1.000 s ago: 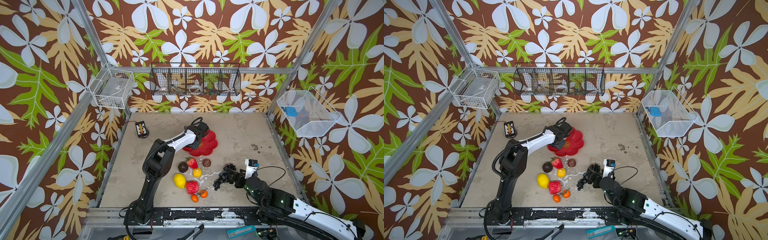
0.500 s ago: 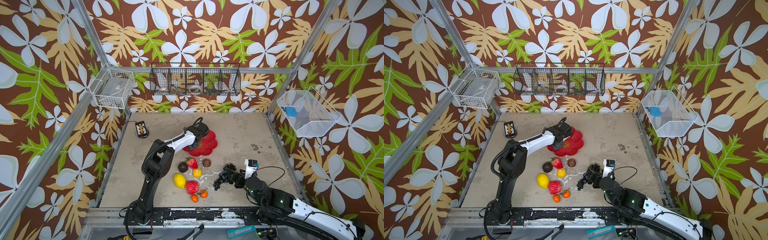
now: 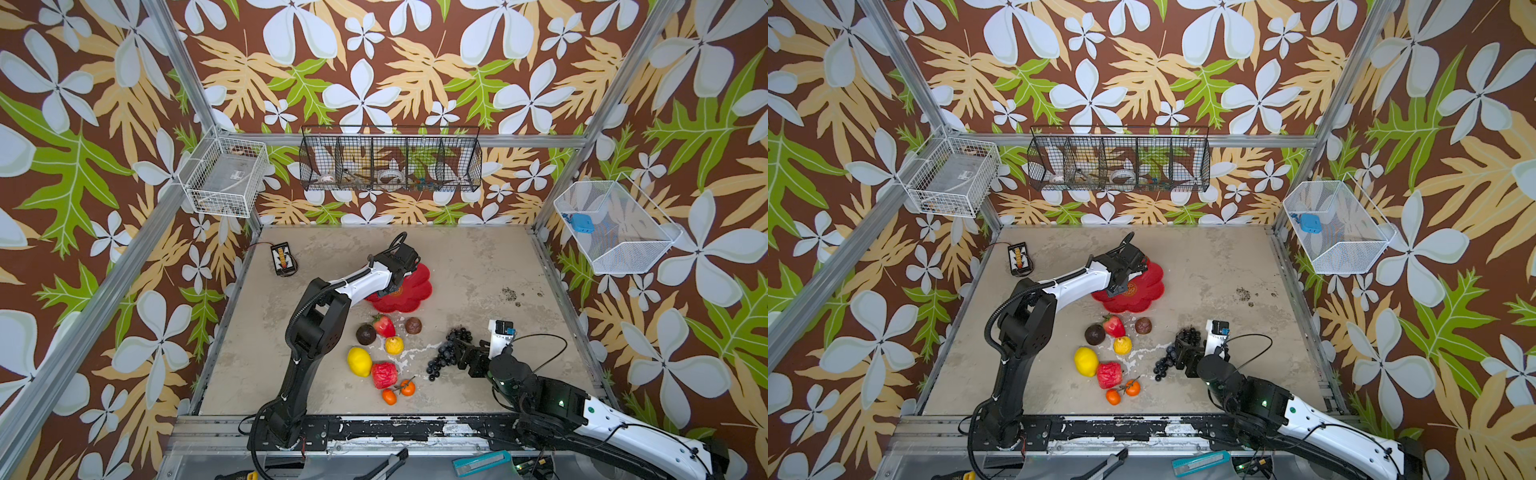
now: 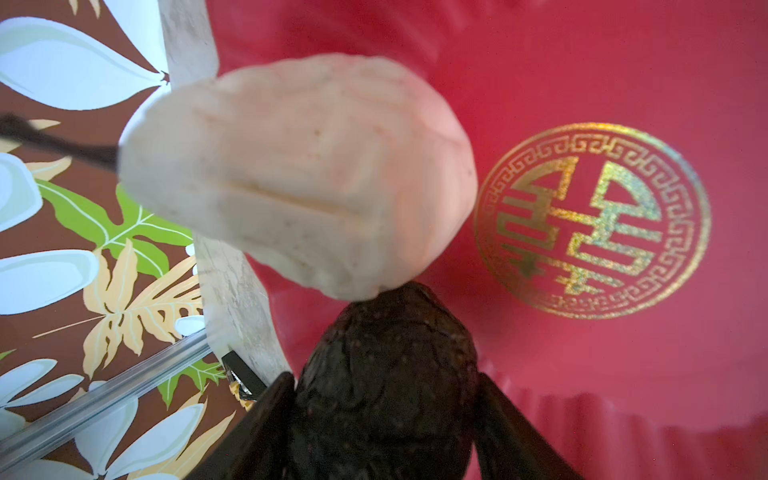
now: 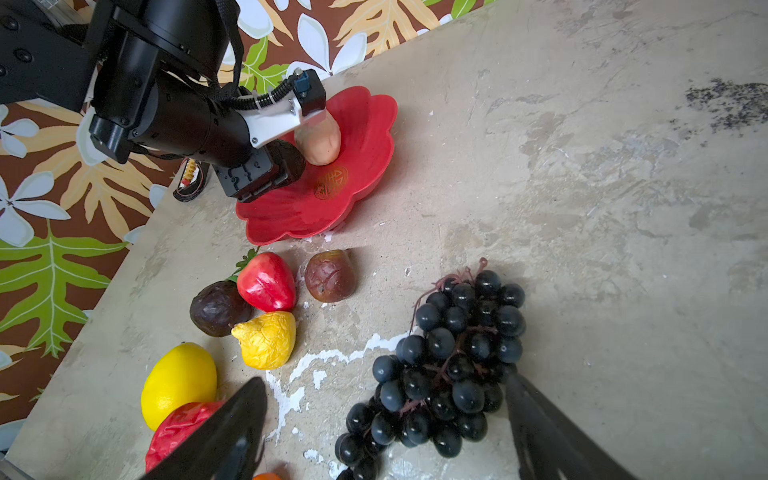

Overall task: Place and organize the fake fruits in the fruit bowl
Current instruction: 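Open and lift the left gripper off the plate while the right nears the grapes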

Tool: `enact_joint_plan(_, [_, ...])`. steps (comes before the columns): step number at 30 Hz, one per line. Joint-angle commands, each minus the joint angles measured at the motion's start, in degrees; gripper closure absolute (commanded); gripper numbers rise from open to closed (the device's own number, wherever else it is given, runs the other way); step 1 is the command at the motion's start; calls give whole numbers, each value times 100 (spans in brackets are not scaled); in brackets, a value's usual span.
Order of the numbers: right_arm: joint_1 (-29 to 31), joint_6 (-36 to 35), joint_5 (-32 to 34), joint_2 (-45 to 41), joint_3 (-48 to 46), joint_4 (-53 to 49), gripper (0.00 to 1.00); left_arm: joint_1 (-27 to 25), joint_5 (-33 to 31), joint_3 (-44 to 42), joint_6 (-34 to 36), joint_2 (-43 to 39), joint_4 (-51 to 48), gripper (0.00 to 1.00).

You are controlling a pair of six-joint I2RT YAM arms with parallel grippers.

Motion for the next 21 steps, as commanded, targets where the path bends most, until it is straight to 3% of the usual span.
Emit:
enact_joint_plan(1, [5,2,37,33,12,69,11,12,-167,52,62,54,132,29])
enact_joint_plan(12, [6,2,29,16,-21,50,11,39,-413,13,-73,-36,203,27])
enact_joint_plan(21, [1,-93,21,192,56,177,11,30,25,-450,-588,-701,294,27])
